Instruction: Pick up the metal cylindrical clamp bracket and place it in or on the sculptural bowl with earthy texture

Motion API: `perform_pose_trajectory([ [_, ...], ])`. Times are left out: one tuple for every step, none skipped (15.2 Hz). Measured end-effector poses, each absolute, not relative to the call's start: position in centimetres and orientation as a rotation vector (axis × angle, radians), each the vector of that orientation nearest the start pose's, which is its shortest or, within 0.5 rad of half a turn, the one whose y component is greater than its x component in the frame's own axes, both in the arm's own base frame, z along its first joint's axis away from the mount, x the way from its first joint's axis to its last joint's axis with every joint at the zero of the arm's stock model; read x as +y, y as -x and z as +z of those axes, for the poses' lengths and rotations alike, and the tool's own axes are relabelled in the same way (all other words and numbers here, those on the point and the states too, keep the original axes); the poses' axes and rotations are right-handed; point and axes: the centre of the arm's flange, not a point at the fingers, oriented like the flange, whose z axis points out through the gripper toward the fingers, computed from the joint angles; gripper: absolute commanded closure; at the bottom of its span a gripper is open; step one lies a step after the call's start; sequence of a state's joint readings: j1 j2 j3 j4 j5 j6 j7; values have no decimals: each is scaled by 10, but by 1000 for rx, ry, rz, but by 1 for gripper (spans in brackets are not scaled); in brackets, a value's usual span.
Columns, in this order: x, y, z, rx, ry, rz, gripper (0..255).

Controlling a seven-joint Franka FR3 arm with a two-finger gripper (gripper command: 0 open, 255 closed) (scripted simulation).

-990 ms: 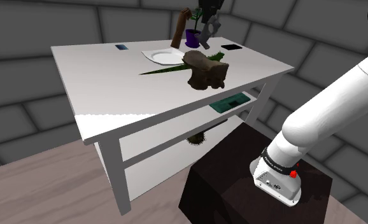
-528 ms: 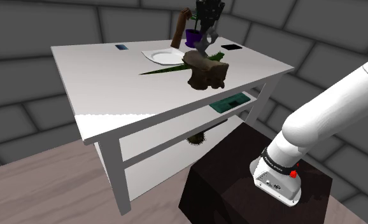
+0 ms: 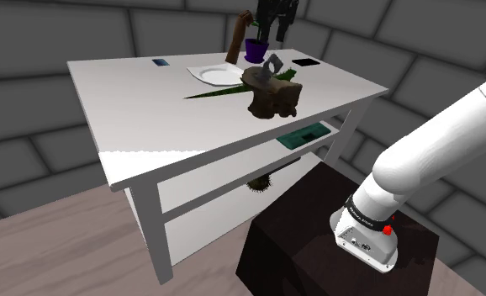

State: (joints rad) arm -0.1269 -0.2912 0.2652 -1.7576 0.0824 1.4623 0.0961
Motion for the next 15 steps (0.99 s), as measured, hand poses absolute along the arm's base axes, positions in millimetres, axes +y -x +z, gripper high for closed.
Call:
perform_pose_trajectory([
  [92,-444,668,-62,3136,23,0],
  [92,-444,668,-62,3136,23,0],
  [92,-444,668,-62,3136,23,0],
  [92,-444,668,-62,3136,23,0],
  [91,-445,675,-62,3136,23,0],
  [92,-443,683,-62,3136,23,0],
  [92,-444,695,-62,3136,22,0],
  [91,-447,708,-62,3136,22,0],
  [91,-446,713,-62,3136,22,0],
  [92,-446,716,-62,3136,22,0],
  [92,-446,717,-62,3136,22,0],
  [92,-445,718,-62,3136,23,0],
  [92,-445,718,-62,3136,23,0],
  [92,-445,718,-62,3136,23,0],
  [92,-445,718,-62,3136,23,0],
])
